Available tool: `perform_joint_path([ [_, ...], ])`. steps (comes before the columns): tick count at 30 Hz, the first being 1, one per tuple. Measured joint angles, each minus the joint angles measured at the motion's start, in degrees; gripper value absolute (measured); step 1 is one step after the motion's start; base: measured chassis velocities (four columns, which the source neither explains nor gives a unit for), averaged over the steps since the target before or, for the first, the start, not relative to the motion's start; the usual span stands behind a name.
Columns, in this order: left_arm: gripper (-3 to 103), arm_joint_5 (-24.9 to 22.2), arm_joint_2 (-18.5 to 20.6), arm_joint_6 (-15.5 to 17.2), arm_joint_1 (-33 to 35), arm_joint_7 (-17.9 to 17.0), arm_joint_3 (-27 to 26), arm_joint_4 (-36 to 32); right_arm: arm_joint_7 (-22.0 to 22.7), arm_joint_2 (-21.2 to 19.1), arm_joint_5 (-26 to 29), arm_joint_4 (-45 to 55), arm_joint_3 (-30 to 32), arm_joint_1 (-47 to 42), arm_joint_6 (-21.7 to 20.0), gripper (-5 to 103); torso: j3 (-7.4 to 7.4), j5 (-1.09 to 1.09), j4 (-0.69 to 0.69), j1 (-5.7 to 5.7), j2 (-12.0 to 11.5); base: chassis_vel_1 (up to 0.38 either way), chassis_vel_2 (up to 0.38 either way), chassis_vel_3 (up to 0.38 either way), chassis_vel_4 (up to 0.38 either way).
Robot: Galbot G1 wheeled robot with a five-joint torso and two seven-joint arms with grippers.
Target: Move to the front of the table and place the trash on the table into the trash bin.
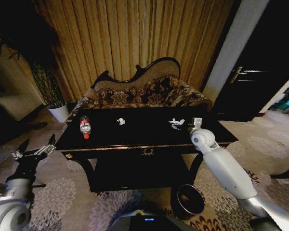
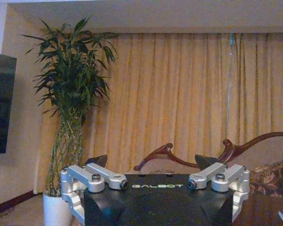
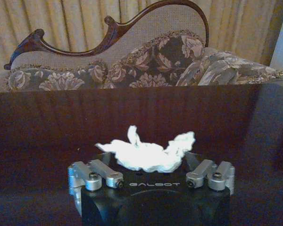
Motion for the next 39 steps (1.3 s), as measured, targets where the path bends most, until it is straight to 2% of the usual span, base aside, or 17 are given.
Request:
perform_joint_path([
  [1,100,-0.03,0.04,-0.01,-0.04,0.00,0.00,0.01,-0.02,-0.05,-0.02,-0.02,-0.01,0.00,0.03,82,0.00,0.00,0.00,0.00,0.00,0.000,0.000,0.000,0.000],
  [3,100,-0.04,0.04,-0.02,-0.05,-0.01,0.04,0.01,-0.03,-0.12,-0.05,-0.02,-0.01,-0.04,0.05,82,0.00,0.00,0.00,0.00,0.00,0.000,0.000,0.000,0.000],
  [6,100,-0.04,0.02,-0.03,-0.19,-0.01,0.50,0.01,-0.08,-0.47,-0.19,0.01,0.06,-0.54,0.17,66,0.00,0.00,0.00,0.00,0.00,0.000,0.000,0.000,0.000],
  [7,100,-0.04,0.02,-0.03,-0.19,-0.01,0.50,0.01,-0.08,-0.47,-0.19,0.01,0.06,-0.54,0.17,66,0.00,0.00,0.00,0.00,0.00,0.000,0.000,0.000,0.000],
  [11,100,0.00,0.07,-0.04,-0.43,-0.01,0.71,0.02,-0.11,-0.45,-0.44,0.07,0.16,-1.00,0.48,44,0.00,0.00,0.00,0.00,0.00,0.000,0.000,0.000,0.000],
  [13,100,-0.01,0.10,-0.04,-0.42,-0.01,0.67,0.05,-0.12,-0.44,-0.46,0.09,0.18,-1.07,0.55,44,0.00,0.00,0.00,0.00,0.00,0.000,0.000,0.000,0.000],
  [15,100,-0.02,0.13,-0.08,-0.36,-0.01,0.51,0.19,-0.14,-0.41,-0.47,0.13,0.21,-1.17,0.62,33,0.00,0.00,0.00,0.00,0.00,0.000,0.000,0.000,0.000],
  [16,100,-0.02,0.13,-0.08,-0.36,-0.01,0.51,0.19,-0.14,-0.41,-0.47,0.13,0.21,-1.17,0.62,33,0.00,0.00,0.00,0.00,0.00,0.000,0.000,0.000,0.000],
  [19,100,-0.08,0.14,-0.16,-0.26,-0.01,0.38,0.32,-0.20,-0.39,-0.48,0.14,0.22,-1.21,0.80,17,0.00,0.00,0.00,0.00,0.00,0.000,0.000,0.000,0.000],
  [20,100,-0.08,0.14,-0.16,-0.26,-0.01,0.38,0.32,-0.20,-0.39,-0.48,0.14,0.22,-1.21,0.80,17,0.00,0.00,0.00,0.00,0.00,0.000,0.000,0.000,0.000],
  [22,100,-0.09,0.14,-0.20,-0.27,-0.01,0.36,0.36,-0.23,-0.44,-0.48,0.20,0.23,-1.26,0.91,6,0.00,0.00,0.00,0.00,0.00,0.000,0.000,0.000,0.000],
  [25,100,-0.11,0.13,-0.21,-0.29,-0.01,0.35,0.39,-0.27,-0.50,-0.47,0.27,0.34,-1.35,1.01,1,0.00,0.00,0.00,0.00,0.00,0.000,0.000,0.000,0.000],
  [36,100,-0.13,0.22,-0.23,-0.64,0.02,0.64,0.42,-0.52,-0.97,-0.27,0.69,1.26,-2.04,1.55,1,0.00,0.00,0.00,0.00,0.00,0.000,0.000,0.000,0.000],
  [39,100,-0.16,0.27,-0.23,-0.69,0.02,0.66,0.37,-3.09,-1.30,-0.29,1.29,2.45,-3.09,4.03,1,0.00,0.00,0.00,0.00,0.00,0.000,0.000,0.000,0.000],
])
